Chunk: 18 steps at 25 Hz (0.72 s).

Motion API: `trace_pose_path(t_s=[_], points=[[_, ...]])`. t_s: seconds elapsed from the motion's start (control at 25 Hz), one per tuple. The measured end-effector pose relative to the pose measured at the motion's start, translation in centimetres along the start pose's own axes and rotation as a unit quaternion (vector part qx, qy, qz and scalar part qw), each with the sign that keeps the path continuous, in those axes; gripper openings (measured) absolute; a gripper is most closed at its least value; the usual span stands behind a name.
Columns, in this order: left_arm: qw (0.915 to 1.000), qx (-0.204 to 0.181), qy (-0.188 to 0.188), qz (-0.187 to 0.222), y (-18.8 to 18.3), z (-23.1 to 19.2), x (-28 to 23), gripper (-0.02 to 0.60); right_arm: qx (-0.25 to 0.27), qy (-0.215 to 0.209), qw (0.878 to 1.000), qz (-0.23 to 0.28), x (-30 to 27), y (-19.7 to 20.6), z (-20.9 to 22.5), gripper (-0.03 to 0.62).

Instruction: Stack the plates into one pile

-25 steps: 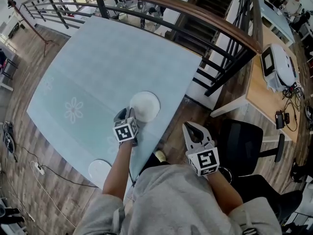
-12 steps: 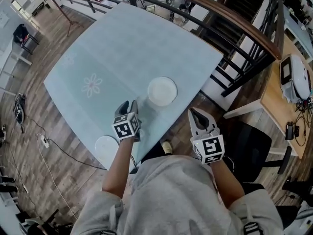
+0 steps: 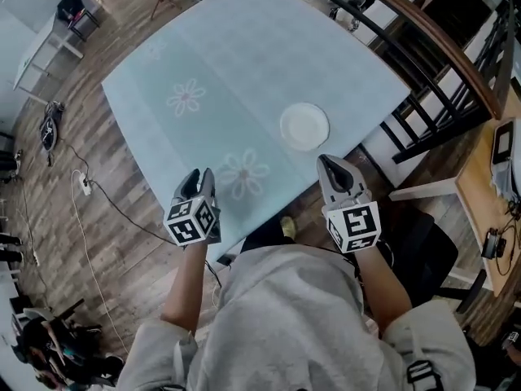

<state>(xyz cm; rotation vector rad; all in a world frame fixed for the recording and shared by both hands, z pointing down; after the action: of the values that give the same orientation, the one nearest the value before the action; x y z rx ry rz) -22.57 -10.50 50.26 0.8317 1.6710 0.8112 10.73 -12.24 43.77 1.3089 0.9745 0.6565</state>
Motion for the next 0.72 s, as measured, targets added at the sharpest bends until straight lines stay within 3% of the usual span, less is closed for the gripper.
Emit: trace_pose_path(t_s=[0.24,0.4,0.72], points=[[0.9972,-0.019,-0.058,-0.044,3.9,-5.6,4.7,0.124,0.000,-0.042,0.999,-0.009,-2.2,0.3,-4.4,0.028],[0.9935,-0.005,-0.089,-0.071,6.7,-9.1,6.8,0.126,0.001,-0.064,0.998,-0.017,-3.6,0.5,-7.3,0.028],[0.9891,0.027,-0.093,-0.111,10.4,-13.7,9.3,0.126,0.004,-0.071,0.996,-0.046,-4.0,-0.1,-13.4,0.028]])
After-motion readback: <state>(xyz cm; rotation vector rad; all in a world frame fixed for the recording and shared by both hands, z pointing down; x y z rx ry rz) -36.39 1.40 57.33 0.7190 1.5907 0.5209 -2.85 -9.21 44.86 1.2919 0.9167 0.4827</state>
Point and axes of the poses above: the fingertips, and each gripper's own axes: x backward along the fingers, z to its right, y out of its underside, the point moved 6 cm from there along x, backward along the fingers, and after that the axes turned 5 degrees about y, right-handed, at the moved point
